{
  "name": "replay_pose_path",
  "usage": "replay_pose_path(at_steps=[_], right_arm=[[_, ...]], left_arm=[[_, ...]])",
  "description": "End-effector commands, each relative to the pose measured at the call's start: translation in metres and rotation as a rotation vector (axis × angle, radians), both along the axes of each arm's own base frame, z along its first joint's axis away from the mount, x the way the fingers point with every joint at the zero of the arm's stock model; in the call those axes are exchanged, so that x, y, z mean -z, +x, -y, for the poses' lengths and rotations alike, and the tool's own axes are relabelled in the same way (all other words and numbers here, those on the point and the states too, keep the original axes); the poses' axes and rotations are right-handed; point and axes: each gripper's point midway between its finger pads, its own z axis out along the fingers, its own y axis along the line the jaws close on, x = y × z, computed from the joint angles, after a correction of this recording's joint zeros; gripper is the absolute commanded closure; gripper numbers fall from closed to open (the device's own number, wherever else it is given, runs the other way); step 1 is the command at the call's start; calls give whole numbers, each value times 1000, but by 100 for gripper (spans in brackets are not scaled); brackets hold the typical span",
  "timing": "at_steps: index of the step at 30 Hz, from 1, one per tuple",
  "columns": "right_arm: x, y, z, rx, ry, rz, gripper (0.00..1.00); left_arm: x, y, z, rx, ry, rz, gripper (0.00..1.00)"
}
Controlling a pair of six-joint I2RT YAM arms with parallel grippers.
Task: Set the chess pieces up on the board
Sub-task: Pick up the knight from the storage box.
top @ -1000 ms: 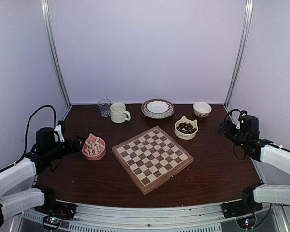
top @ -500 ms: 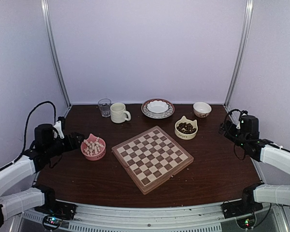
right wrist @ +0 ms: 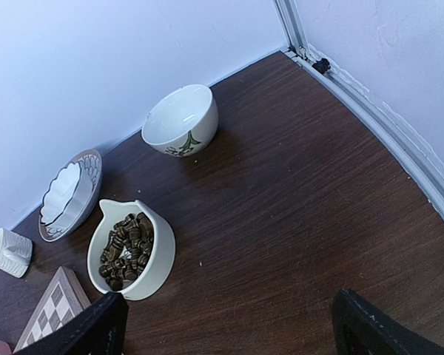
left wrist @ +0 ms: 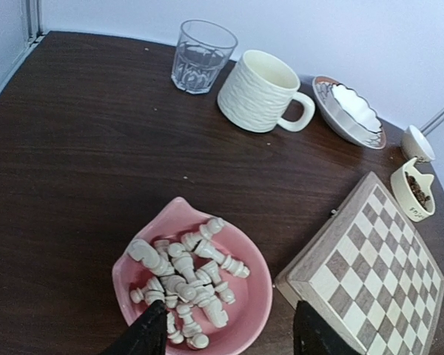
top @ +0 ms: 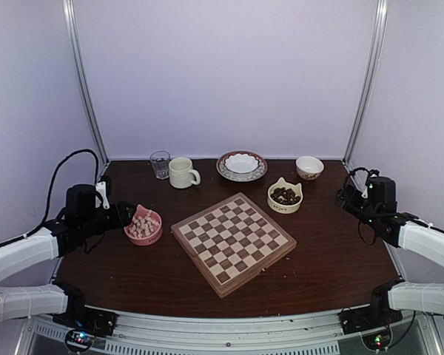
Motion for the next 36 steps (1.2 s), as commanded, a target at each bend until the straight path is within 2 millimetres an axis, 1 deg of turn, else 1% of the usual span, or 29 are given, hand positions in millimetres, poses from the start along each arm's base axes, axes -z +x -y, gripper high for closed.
replay_pose_path(at_steps=[1, 5, 9, 10, 12, 15, 20, 23, 27, 29, 30, 31, 34, 36], right_arm=[[-10, 2, 2, 20, -2, 19, 1], [-10, 3, 1, 19, 2, 19, 0], [-9, 3, 2, 23, 0, 15, 1], [-8, 3, 2, 25, 2, 13, 1], [-8, 4, 2, 24, 3, 13, 0], [-7, 4, 2, 24, 4, 10, 0], [-6, 5, 2, 29, 2, 6, 0], [-7, 5, 2, 28, 4, 7, 1], [-5, 5, 2, 29, 5, 3, 0], [-7, 5, 2, 30, 5, 3, 0], [-8, 5, 3, 32, 5, 5, 0], [-9, 4, 3, 31, 6, 7, 1], [-9, 4, 3, 33, 8, 11, 0], [-9, 4, 3, 33, 10, 9, 0]], left_arm=[[-4, 17, -13, -104, 37, 5, 42], [8, 27, -24, -214, 28, -50, 42], [16, 31, -27, -273, -7, -88, 42], [20, 31, -30, -301, -19, -112, 43], [29, 30, -34, -352, -27, -163, 49], [35, 34, -30, -357, -23, -204, 53], [43, 40, -16, -338, 43, -217, 53], [48, 45, -14, -352, 72, -226, 53], [60, 53, -13, -375, 110, -271, 53], [64, 58, -12, -373, 134, -287, 58], [66, 60, -12, -378, 145, -291, 59], [68, 60, -14, -388, 152, -298, 59], [71, 60, -19, -418, 167, -299, 53], [72, 59, -23, -442, 178, -302, 52]])
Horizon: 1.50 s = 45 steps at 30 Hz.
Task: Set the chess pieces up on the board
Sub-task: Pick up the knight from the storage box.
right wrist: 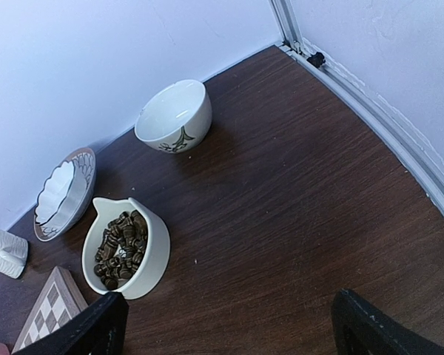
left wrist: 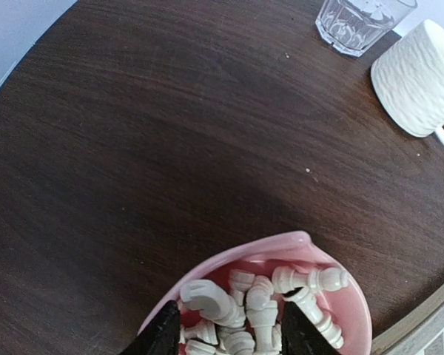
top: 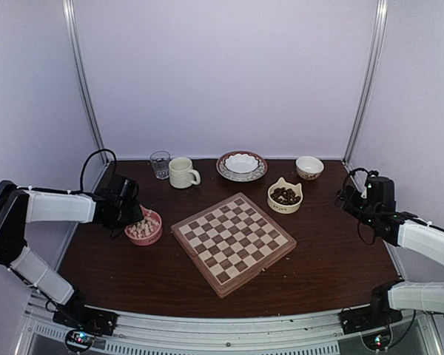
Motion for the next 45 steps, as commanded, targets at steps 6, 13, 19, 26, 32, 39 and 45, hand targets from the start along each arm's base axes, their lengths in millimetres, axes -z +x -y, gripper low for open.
replay_pose_path(at_steps=[6, 13, 19, 26, 32, 39, 45], right_arm=[[-12, 4, 1, 19, 6, 26, 1], [-13, 3, 2, 22, 5, 27, 1], [-12, 3, 2, 21, 5, 26, 0], [-13, 3, 2, 21, 5, 29, 1], [-12, 4, 2, 21, 1, 28, 1], [-14, 3, 2, 21, -2, 32, 0], [-13, 3, 1, 12, -3, 29, 1]], left_arm=[[4, 3, -13, -78, 70, -22, 51], [15, 8, -9, -62, 91, -70, 59], [21, 13, -6, -43, 114, -86, 64], [20, 21, -3, 7, 169, -114, 76], [-4, 17, -5, 23, 168, -28, 84], [-28, 13, -2, 46, 158, 59, 86], [-39, 9, 4, 74, 141, 89, 85]])
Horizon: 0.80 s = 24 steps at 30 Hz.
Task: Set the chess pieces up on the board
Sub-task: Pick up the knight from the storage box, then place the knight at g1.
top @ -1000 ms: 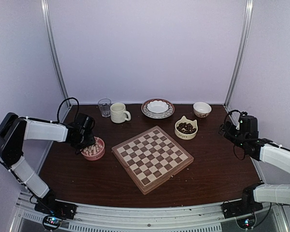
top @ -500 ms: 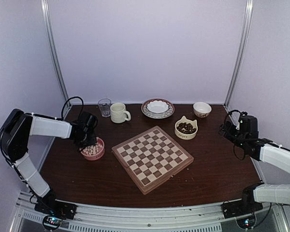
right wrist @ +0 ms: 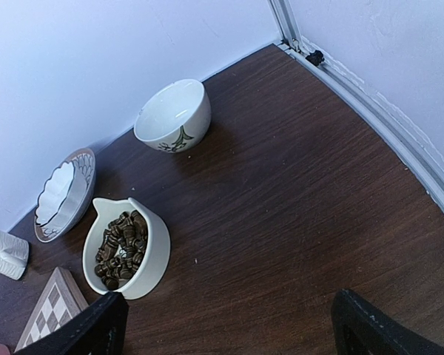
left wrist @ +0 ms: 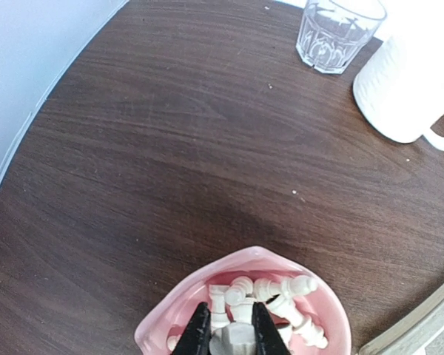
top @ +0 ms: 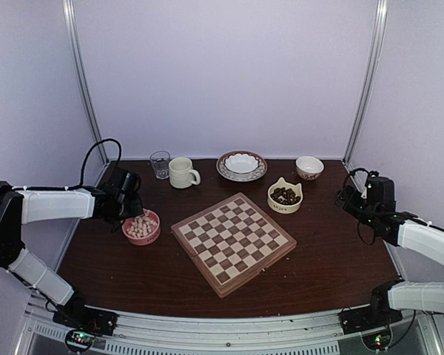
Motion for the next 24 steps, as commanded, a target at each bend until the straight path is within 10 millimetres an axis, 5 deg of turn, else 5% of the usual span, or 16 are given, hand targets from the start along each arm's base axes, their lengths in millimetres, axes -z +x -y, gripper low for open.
replay_pose_path(at_steps=[1, 10, 16, 19, 24], right_arm=[[-14, 4, 0, 1, -11, 32, 0], [-21, 10, -26, -126, 6, 69, 1], [-26, 12, -41, -182, -17, 86, 1], [-26, 13, -44, -193, -25, 87, 1], [-26, 13, -46, -198, -31, 85, 1]], left_arm=[[-17, 1, 5, 28, -7, 65, 85], [-42, -11, 52, 214, -99, 167, 85], [-61, -29, 117, 456, -182, 259, 85], [-61, -39, 147, 569, -201, 272, 85], [-39, -38, 165, 605, -152, 231, 85]])
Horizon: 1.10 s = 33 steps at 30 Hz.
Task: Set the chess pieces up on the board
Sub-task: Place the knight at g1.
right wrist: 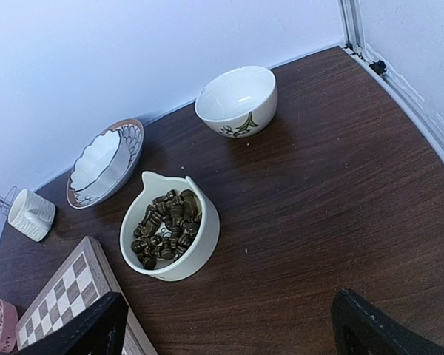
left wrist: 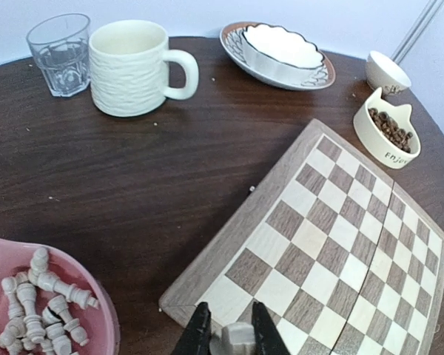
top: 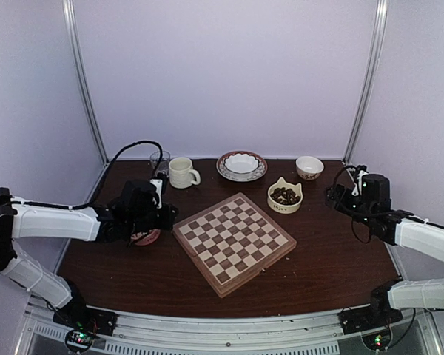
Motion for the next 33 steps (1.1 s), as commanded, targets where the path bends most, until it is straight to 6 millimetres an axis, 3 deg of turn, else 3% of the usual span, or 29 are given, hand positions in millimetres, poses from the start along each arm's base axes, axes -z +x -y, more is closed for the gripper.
replay_pose_path(at_steps=[1, 8, 16, 33], right_arm=[[-16, 6, -6, -19, -3, 43, 1], [-18, 5, -5, -14, -4, 48, 1], [-16, 5, -5, -14, -4, 44, 1], [-17, 5, -4, -8, -7, 45, 1]], left_arm=[[8, 9, 21, 55, 16, 23, 85], [33, 21, 27, 35, 79, -18, 86], [42, 27, 25, 18, 100, 3, 86], [62, 32, 45, 94, 96, 3, 85]])
